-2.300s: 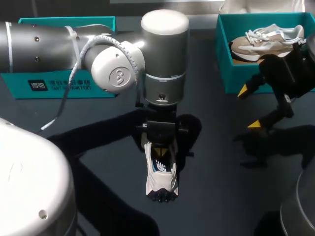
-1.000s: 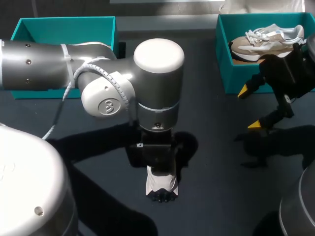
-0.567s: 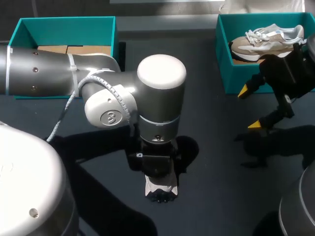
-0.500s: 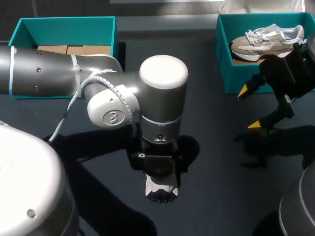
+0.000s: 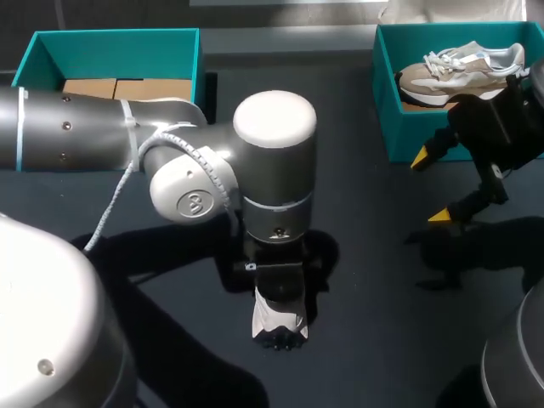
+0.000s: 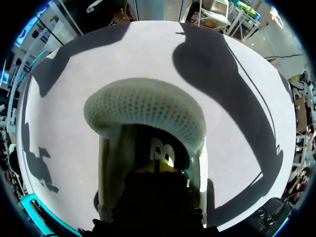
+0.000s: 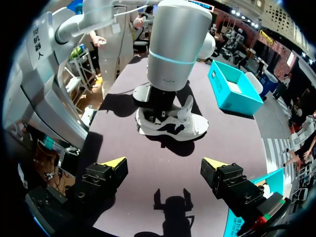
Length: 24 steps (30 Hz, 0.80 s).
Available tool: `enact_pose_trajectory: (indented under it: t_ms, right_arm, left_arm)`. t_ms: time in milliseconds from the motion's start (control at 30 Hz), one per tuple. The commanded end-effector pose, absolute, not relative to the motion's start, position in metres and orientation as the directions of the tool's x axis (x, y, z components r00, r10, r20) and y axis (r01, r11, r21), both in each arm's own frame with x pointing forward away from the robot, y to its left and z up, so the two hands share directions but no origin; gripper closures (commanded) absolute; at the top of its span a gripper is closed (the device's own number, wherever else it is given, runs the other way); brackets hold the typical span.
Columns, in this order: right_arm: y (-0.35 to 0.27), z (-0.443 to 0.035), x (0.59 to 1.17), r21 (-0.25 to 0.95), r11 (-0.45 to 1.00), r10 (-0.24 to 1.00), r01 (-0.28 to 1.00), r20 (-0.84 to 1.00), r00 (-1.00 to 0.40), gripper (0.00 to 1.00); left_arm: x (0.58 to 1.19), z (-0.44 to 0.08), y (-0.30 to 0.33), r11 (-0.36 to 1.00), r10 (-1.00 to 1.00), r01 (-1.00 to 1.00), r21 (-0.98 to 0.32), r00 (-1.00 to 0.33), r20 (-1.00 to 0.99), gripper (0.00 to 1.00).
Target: Take the shoe out of the shoebox, open the shoe tongue, remove and reinsert the insole, then place the shoe into the shoebox
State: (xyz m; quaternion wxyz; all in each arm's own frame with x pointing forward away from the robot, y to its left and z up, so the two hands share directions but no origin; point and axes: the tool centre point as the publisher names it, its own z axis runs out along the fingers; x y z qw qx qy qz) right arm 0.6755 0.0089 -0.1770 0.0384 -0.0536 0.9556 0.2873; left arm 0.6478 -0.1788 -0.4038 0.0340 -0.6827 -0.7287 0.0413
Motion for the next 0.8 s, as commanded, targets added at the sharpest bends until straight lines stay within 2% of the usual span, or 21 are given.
enact_pose_trajectory:
  t_ms: [33, 233, 433, 800]
  right_arm:
    - [0.010, -0.177, 0.676, 0.543, 0.831, -0.081, -0.124, -0.102, -0.991, 0.00]
    - [0.010, -0.177, 0.676, 0.543, 0.831, -0.081, -0.124, -0.102, -0.991, 0.00]
    - [0.010, -0.177, 0.676, 0.543, 0.831, -0.081, -0.124, -0.102, -0.991, 0.00]
    - [0.010, -0.177, 0.676, 0.543, 0.831, -0.081, -0.124, -0.102, -0.991, 0.00]
  left_arm:
    - [0.651, -0.409, -0.182, 0.065, 0.997, 0.991, -0.117, -0.069, -0.032, 1.00]
    - [0.654, -0.389, -0.179, 0.057, 0.997, 0.989, -0.138, -0.063, -0.043, 1.00]
    - [0.661, -0.368, -0.171, 0.061, 0.995, 0.995, -0.082, -0.067, -0.073, 1.00]
    - [0.651, -0.394, -0.177, 0.056, 0.994, 0.996, -0.074, -0.063, -0.091, 1.00]
